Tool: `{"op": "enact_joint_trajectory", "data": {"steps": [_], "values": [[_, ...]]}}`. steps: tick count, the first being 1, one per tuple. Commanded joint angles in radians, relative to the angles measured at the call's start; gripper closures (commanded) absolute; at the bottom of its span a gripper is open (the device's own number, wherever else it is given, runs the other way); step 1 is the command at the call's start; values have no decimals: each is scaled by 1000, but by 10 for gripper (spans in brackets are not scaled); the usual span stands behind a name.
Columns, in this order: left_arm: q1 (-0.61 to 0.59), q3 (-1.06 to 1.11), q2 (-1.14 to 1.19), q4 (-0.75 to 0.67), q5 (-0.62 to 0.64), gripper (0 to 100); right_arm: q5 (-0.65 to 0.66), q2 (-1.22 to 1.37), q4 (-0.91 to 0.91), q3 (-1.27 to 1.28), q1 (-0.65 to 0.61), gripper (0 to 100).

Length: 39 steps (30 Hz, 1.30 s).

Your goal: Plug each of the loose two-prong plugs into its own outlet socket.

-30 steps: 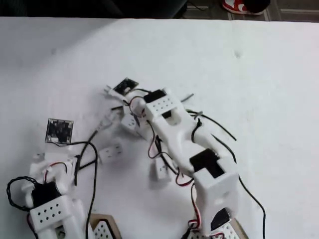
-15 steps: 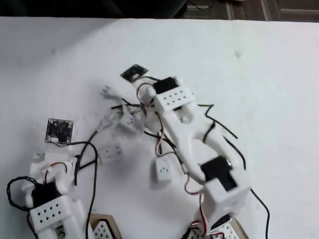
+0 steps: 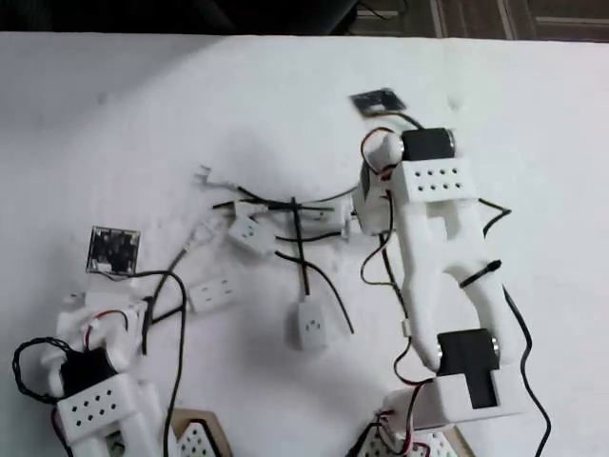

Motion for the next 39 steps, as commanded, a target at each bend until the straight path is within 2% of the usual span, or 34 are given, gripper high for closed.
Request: {"op": "enact_joint_trajectory", "data": {"steps": [1, 6, 11, 15, 21, 26, 29, 31, 39], "values": [[4, -5, -15, -18, 14, 729, -133, -45, 36, -15, 5, 975], [4, -5, -15, -18, 14, 729, -226, -47, 39, 34, -25, 979], [4, -5, -15, -18, 14, 729, -516, -56, 39, 104, -27, 980], [5, -5, -15, -18, 14, 729, -664, -48, 39, 127, -36, 980], [5, -5, -15, -18, 14, 729, -692, -48, 41, 126, -81, 952], [5, -5, -15, -18, 14, 729, -707, -58, 47, 126, -131, 769], [5, -5, -15, -18, 14, 729, -700, -58, 48, 126, -168, 719], [5, -5, -15, -18, 14, 729, -641, -59, 48, 126, -180, 719], [5, -5, -15, -18, 14, 729, -100, -122, 42, 126, -101, 745]]}}
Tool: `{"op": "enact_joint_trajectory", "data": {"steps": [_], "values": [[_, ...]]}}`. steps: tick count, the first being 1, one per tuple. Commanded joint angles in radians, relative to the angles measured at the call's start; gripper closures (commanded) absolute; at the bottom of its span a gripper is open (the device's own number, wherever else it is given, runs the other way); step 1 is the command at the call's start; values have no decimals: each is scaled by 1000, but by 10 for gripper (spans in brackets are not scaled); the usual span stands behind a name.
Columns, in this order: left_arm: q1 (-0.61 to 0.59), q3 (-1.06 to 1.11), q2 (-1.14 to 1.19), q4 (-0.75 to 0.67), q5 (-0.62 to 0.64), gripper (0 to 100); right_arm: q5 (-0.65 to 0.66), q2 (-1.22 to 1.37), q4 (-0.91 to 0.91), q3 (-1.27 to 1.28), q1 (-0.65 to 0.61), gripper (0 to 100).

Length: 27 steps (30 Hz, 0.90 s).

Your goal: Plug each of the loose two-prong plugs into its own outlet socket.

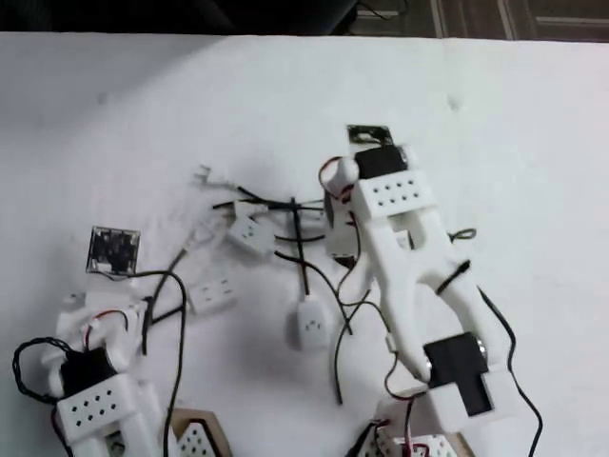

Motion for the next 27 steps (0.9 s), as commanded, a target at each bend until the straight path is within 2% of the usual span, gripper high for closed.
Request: {"op": "enact_joint_trajectory", "data": {"steps": [1, 3, 6, 8, 12, 15, 17, 21, 27], "values": [[5, -5, -15, -18, 14, 729, 265, -105, 2, -5, 51, 772], [5, -5, -15, -18, 14, 729, 445, -151, 2, -5, 73, 844], [5, -5, -15, -18, 14, 729, 799, -202, 10, 6, 94, 947], [5, -5, -15, -18, 14, 729, 1042, -214, 2, 29, 120, 983], [5, -5, -15, -18, 14, 729, 1484, -213, -2, 83, 168, 943], [5, -5, -15, -18, 14, 729, 1746, -219, -96, 132, 214, 892], [5, -5, -15, -18, 14, 729, 1847, -213, -191, 169, 240, 861], [5, -5, -15, -18, 14, 729, 1947, -213, -326, 273, 240, 834], [5, -5, -15, -18, 14, 729, 1989, -213, -450, 410, 171, 828]]}}
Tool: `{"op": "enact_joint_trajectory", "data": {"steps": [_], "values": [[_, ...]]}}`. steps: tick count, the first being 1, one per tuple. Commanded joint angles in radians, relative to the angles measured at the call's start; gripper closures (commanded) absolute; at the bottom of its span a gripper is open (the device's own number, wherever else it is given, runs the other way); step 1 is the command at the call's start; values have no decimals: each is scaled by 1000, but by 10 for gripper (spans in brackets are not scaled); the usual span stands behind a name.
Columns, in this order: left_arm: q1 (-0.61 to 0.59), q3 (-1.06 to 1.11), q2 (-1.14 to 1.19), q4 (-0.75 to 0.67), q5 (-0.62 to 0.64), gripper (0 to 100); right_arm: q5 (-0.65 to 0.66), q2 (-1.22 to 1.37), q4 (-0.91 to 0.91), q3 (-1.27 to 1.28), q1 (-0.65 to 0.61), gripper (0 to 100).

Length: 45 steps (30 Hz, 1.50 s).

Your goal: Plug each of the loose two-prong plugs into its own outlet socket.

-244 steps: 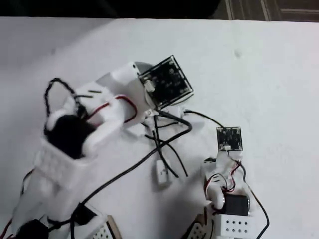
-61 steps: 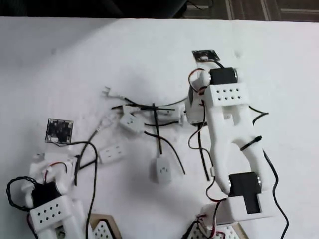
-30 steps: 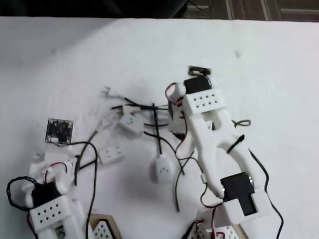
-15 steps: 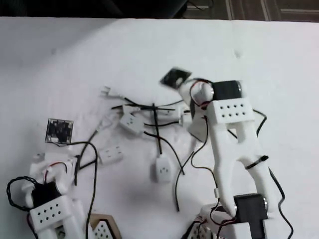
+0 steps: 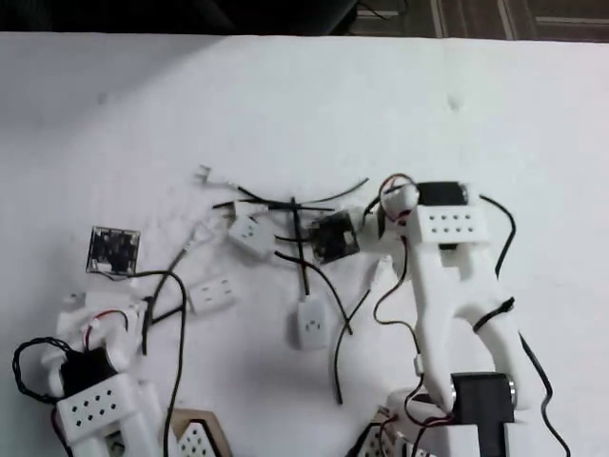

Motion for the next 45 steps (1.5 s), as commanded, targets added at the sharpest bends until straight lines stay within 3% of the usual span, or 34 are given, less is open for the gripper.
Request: {"op": "enact_joint_trajectory", "data": {"steps": [1, 6, 14, 18, 28, 33, 40, 45], "values": [[5, -5, -15, -18, 14, 729, 21, -35, -71, 41, -39, 814], [5, -5, -15, -18, 14, 729, 21, -35, -116, 114, -81, 721], [5, -5, -15, -18, 14, 729, 26, -33, -245, 212, -82, 742], [5, -5, -15, -18, 14, 729, 89, -33, -251, 235, -68, 743], [5, -5, -15, -18, 14, 729, 94, 5, -254, 259, -47, 744], [5, -5, -15, -18, 14, 729, 94, 113, -389, 259, -19, 745], [5, -5, -15, -18, 14, 729, 89, 166, -429, 261, 5, 906], [5, -5, -15, -18, 14, 729, 64, 114, -325, 261, -13, 971]]}}
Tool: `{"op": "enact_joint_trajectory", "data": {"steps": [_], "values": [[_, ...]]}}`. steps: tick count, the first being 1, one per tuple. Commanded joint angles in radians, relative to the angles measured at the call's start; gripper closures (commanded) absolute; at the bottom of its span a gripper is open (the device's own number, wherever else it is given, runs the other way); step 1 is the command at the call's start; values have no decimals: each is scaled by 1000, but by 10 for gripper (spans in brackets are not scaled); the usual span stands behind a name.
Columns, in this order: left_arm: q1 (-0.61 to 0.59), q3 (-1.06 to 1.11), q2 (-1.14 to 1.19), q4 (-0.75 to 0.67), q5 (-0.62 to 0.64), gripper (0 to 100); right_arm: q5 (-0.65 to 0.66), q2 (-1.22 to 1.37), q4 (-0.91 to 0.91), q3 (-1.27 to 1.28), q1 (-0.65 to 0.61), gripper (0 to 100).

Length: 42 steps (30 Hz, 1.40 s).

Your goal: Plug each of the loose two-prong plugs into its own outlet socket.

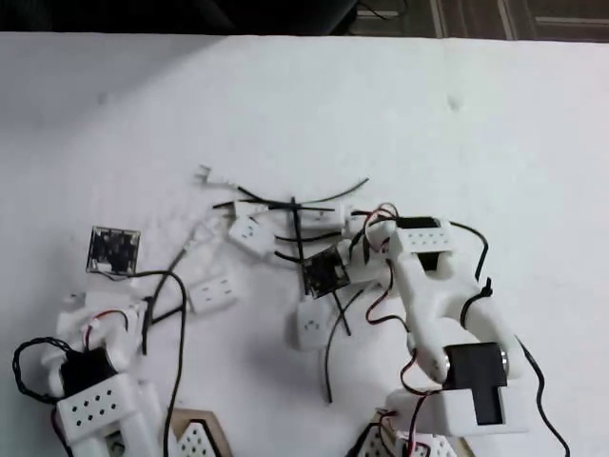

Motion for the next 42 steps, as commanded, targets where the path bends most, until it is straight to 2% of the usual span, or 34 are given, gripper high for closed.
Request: {"op": "enact_joint_trajectory", "data": {"steps": [1, 7, 10, 14, 19, 27, 30, 34, 42], "values": [[5, -5, -15, -18, 14, 729, -54, -53, 96, 6, -21, 982], [5, -5, -15, -18, 14, 729, -364, -114, 136, 2, -101, 980], [5, -5, -15, -18, 14, 729, -454, -116, 137, 6, -131, 980], [5, -5, -15, -18, 14, 729, -451, -120, 173, 3, -163, 964], [5, -5, -15, -18, 14, 729, -451, -125, 219, 2, -208, 860], [5, -5, -15, -18, 14, 729, -451, -124, 219, 3, -248, 858], [5, -5, -15, -18, 14, 729, -451, -124, 219, 3, -243, 866], [5, -5, -15, -18, 14, 729, -451, -125, 219, 2, -239, 991], [5, -5, -15, -18, 14, 729, -459, -200, 232, -26, -211, 981]]}}
